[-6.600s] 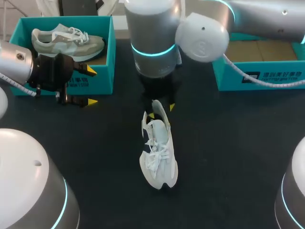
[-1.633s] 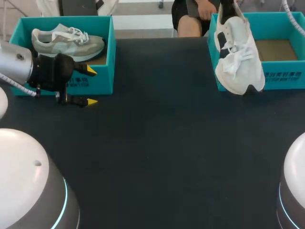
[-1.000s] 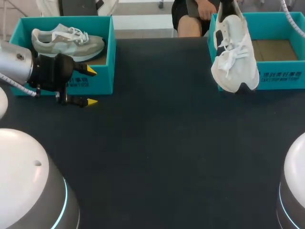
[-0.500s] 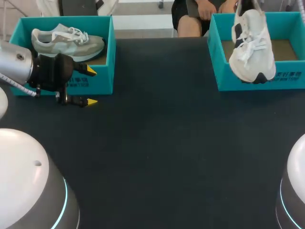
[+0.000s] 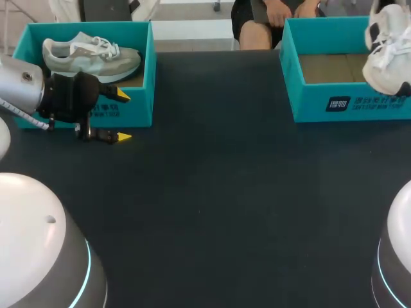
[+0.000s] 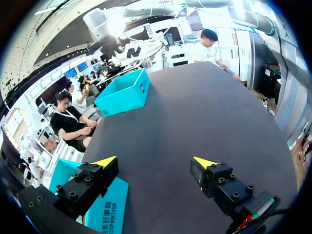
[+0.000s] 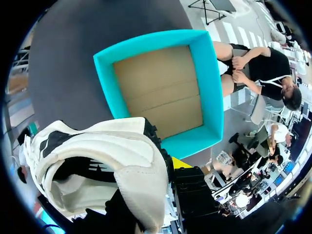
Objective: Take the shoe out of the shoebox, open the shoe tongue, remove and reinsert the insole, then place the shoe into the shoebox
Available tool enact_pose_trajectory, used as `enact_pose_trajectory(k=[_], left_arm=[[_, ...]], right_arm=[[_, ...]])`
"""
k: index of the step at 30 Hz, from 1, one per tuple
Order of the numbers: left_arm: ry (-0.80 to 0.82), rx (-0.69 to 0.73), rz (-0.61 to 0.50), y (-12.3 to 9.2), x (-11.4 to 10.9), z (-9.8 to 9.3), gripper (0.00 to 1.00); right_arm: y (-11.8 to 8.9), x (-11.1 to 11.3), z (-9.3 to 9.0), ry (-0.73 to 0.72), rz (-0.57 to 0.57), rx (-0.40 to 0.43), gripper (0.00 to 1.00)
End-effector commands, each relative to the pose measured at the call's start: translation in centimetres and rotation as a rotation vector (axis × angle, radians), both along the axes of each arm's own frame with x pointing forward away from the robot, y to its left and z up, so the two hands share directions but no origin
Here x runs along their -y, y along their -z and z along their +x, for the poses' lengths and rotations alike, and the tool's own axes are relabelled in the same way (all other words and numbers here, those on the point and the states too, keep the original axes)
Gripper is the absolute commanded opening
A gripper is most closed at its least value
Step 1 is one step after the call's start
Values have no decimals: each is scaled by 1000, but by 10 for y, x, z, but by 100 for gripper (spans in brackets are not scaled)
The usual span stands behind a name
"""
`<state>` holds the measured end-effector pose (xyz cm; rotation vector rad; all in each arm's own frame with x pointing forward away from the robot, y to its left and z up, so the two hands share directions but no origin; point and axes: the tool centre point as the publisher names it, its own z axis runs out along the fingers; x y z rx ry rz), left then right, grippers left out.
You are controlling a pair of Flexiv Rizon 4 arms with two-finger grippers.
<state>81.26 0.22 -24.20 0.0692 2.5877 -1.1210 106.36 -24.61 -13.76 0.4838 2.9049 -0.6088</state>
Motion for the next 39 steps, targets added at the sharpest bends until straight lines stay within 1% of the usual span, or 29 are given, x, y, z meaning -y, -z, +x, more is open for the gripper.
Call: enact_pose_trajectory(k=[1,5,7,9,11,13,14,16,17,18,20,21,22,23,24,25,28,29,30,31,39], left_arm=[[-2,0,4,0,0,-1,100],[-2,0,4,0,0,-1,100],[-2,0,4,0,0,-1,100],[-2,0,4,0,0,-1,100],[-2,0,4,0,0,-1,100],[-2,0,4,0,0,-1,100],[-2,0,4,0,0,-1,100],[-2,0,4,0,0,-1,100],[-2,0,4,0,0,-1,100],[-2,0,4,0,0,-1,100],[-2,0,4,0,0,-1,100],[-2,0,4,0,0,-1,100],[-2,0,4,0,0,-1,100],[-2,0,4,0,0,-1,100],[-2,0,4,0,0,-1,100],[-2,0,4,0,0,-1,100],[-2,0,4,0,0,-1,100],[-2,0,4,0,0,-1,100],[-2,0,4,0,0,-1,100],[-2,0,4,0,0,-1,100],[-2,0,4,0,0,-1,100]], right_arm=[[8,21,20,47,22,-37,0],[21,46,31,105,1,-58,0],[23,57,34,144,24,-33,0],[27,71,35,188,28,-44,0],[29,77,34,223,33,-46,0],[27,80,33,259,38,-20,0],[25,81,31,286,24,-14,0],[24,86,27,398,12,20,0],[24,89,23,476,-17,34,0],[24,90,21,552,-21,69,0],[22,92,15,703,4,176,0],[22,93,11,816,24,217,0],[23,94,9,866,27,242,0],[25,96,5,970,21,261,0],[27,100,1,1068,59,321,0],[28,100,-2,1171,52,358,0],[28,104,-11,1376,77,498,0],[28,103,-12,1419,111,548,0],[28,103,-13,1485,73,535,0],[31,105,-14,1532,98,544,0],[31,105,-14,1532,98,544,0]])
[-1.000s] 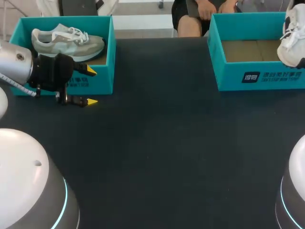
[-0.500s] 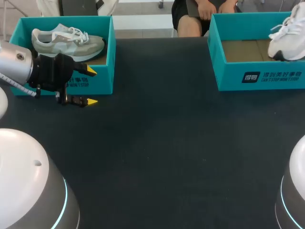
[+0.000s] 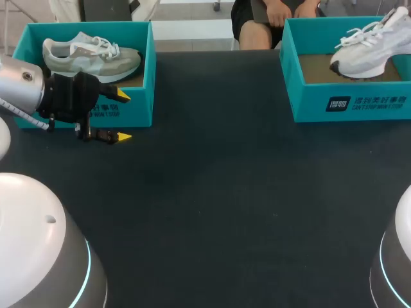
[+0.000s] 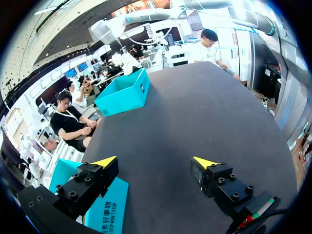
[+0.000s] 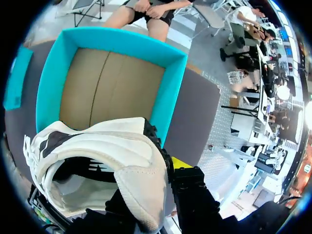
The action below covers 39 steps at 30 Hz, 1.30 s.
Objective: Take the shoe out of the shoebox, open the shoe tongue, remove and reinsert the insole, then place the shoe into the shoebox
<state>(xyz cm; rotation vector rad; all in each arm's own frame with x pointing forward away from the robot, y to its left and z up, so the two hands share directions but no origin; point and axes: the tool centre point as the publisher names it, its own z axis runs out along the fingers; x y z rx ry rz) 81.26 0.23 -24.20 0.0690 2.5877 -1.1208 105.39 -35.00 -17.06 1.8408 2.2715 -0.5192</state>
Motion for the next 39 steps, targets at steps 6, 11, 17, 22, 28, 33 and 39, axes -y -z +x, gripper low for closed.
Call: enact_pose_trajectory(k=[6,11,17,22,28,33,39], left_arm=[[-2,0,4,0,1,-1,100],[-2,0,4,0,1,-1,100],[-2,0,4,0,1,-1,100],[-2,0,4,0,1,-1,100],[-2,0,4,0,1,-1,100],[-2,0,4,0,1,-1,100],[-2,0,4,0,1,-1,100]], right_arm=[[-1,1,-5,560,6,275,0],[-1,1,-5,560,6,275,0],[3,-3,-7,543,-5,273,0],[4,-3,-8,518,5,302,0],[5,-1,-10,489,-2,297,0],[12,-1,-8,447,27,274,0],[20,-1,-4,405,51,268,0]])
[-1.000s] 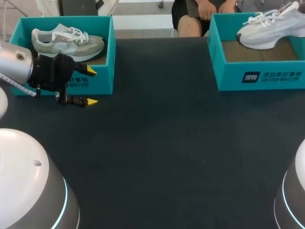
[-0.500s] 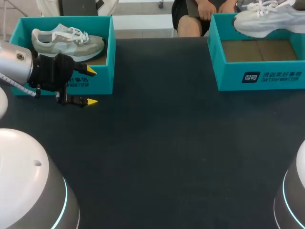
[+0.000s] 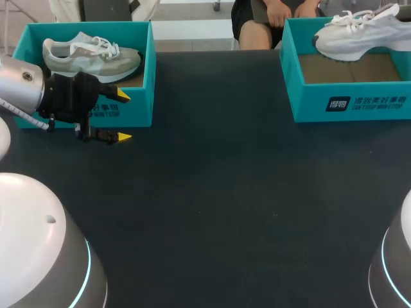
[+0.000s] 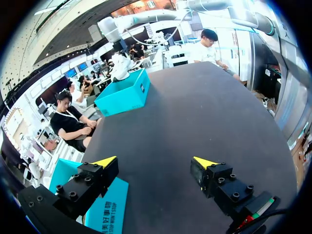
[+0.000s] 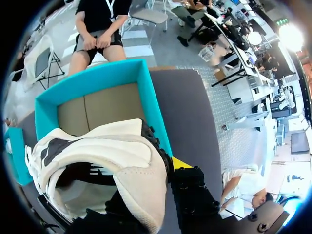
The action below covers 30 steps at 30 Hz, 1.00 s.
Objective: Take the shoe out of the shoebox, open the shoe tongue, remove and reinsert the insole, then place the shoe into the shoebox
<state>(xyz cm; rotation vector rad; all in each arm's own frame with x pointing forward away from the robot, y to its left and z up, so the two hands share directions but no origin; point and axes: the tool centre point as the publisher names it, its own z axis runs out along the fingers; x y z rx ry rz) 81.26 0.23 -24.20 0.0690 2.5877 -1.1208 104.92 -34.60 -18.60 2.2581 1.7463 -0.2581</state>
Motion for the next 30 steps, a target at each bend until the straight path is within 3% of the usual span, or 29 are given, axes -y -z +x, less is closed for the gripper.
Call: enact_pose_trajectory(k=[1,18,30], left_arm=[[-2,0,4,0,1,-1,100],[-2,0,4,0,1,-1,100],[-2,0,4,0,1,-1,100]], right_arm=[[6,4,2,-28,3,-7,0],[42,5,24,-86,36,-16,0],[70,6,26,-86,51,-32,0]])
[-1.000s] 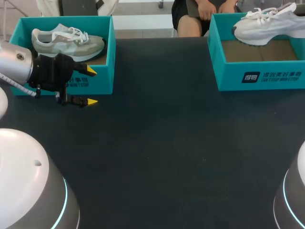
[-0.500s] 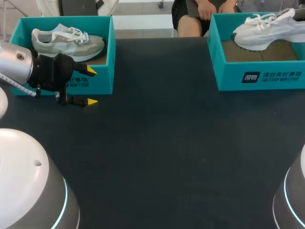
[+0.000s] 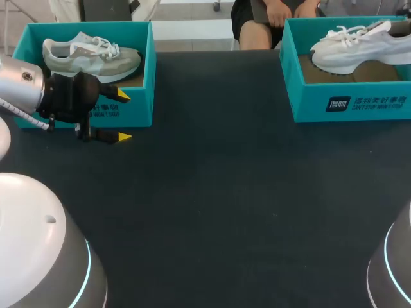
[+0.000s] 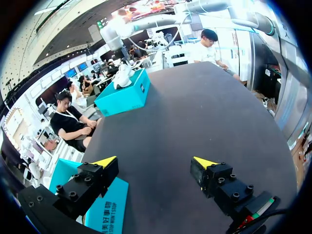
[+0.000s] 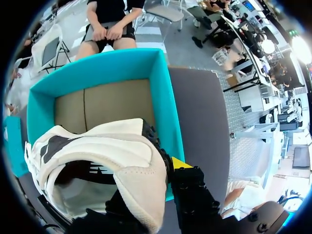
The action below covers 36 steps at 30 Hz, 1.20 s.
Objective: Take the shoe out of the shoebox, open the shoe tongue, remove and reinsert the insole, then place the shoe into the shoebox
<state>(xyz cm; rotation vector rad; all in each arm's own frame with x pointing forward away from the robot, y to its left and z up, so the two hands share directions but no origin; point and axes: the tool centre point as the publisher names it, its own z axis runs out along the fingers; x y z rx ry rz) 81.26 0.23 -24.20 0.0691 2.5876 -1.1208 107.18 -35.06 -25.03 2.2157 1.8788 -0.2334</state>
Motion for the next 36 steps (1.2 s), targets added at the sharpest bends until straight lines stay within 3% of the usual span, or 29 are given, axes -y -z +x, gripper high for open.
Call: enact_pose_trajectory(k=[1,23,36], left_arm=[[-2,0,4,0,1,-1,100],[-2,0,4,0,1,-1,100],[-2,0,4,0,1,-1,100]], right_arm=[[8,2,4,2,6,-3,0],[45,10,2,-14,20,-28,0],[59,6,-15,48,40,-32,0]])
